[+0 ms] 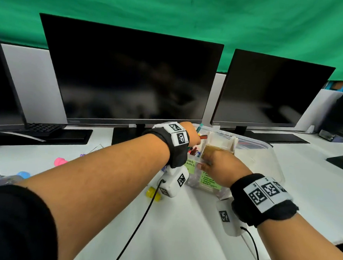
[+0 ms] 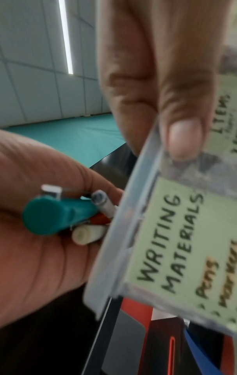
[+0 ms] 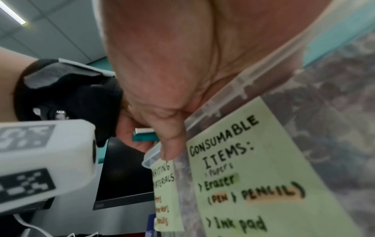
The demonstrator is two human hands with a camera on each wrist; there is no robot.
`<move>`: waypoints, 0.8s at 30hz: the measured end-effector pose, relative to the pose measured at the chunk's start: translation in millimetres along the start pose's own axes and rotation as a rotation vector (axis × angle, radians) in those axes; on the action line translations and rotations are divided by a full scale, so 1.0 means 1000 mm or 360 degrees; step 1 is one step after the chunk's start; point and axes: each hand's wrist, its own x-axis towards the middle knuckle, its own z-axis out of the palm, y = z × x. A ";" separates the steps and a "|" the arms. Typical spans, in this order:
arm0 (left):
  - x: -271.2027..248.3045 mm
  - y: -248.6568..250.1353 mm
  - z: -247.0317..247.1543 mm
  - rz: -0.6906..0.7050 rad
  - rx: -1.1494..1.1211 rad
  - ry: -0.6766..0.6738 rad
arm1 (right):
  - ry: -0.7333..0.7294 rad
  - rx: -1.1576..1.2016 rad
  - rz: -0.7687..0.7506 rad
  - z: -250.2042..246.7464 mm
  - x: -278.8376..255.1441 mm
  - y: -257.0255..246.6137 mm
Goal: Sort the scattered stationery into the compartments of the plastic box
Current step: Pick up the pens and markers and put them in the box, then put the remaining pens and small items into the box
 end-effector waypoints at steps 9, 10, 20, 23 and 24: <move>-0.003 -0.013 0.007 0.0197 -0.0001 0.0118 | 0.0015 0.0100 -0.0003 0.002 0.003 0.004; -0.003 -0.016 0.006 0.0217 -0.0024 0.0120 | 0.0007 0.0103 0.0014 0.002 0.003 0.004; -0.035 -0.038 -0.004 0.0702 0.0748 -0.0191 | 0.0022 0.0116 0.0097 0.001 -0.001 -0.003; -0.038 -0.045 -0.005 0.0726 0.0766 -0.0210 | 0.0002 0.0076 0.0097 0.000 -0.003 -0.011; -0.037 -0.050 -0.006 0.0723 0.0731 -0.0164 | -0.0008 0.0039 0.0096 0.000 -0.002 -0.015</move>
